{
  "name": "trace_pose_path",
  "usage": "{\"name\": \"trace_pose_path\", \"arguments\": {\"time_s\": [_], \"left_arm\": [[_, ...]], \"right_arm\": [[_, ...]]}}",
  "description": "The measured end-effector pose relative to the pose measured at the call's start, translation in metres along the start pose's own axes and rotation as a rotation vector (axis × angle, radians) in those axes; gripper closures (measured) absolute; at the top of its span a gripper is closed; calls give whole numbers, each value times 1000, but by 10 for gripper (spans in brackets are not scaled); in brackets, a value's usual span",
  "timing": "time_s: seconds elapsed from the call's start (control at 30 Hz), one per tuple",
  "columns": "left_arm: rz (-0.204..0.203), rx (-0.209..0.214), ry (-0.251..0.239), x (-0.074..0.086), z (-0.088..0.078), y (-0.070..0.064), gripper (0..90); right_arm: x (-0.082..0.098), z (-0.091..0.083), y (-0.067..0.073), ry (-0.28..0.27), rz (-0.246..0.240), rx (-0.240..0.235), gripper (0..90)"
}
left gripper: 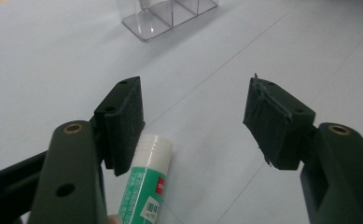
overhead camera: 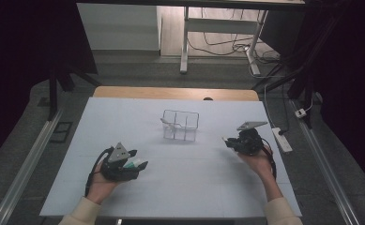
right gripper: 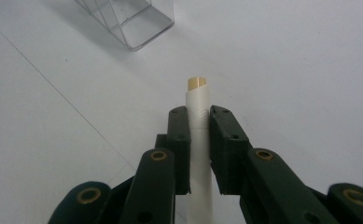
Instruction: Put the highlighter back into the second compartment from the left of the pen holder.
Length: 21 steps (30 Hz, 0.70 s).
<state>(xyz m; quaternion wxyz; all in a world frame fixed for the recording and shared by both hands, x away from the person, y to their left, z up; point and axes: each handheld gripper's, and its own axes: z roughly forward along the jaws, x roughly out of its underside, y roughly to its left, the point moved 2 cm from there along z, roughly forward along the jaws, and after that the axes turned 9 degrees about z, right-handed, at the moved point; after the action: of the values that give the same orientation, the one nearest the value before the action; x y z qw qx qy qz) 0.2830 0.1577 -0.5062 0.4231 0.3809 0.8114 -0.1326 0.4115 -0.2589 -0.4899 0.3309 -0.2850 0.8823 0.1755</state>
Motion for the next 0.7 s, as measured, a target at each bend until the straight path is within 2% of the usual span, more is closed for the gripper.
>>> {"name": "trace_pose_path", "arguments": {"time_s": [0.4,0.7], "left_arm": [[23,9,20,-1,5,-4,374],[39,17,31,-2,8,-7,374]], "right_arm": [[0,-1,4,-8,-4,-9,778],[-2,2,16,-2,-53,-9,778]]}}
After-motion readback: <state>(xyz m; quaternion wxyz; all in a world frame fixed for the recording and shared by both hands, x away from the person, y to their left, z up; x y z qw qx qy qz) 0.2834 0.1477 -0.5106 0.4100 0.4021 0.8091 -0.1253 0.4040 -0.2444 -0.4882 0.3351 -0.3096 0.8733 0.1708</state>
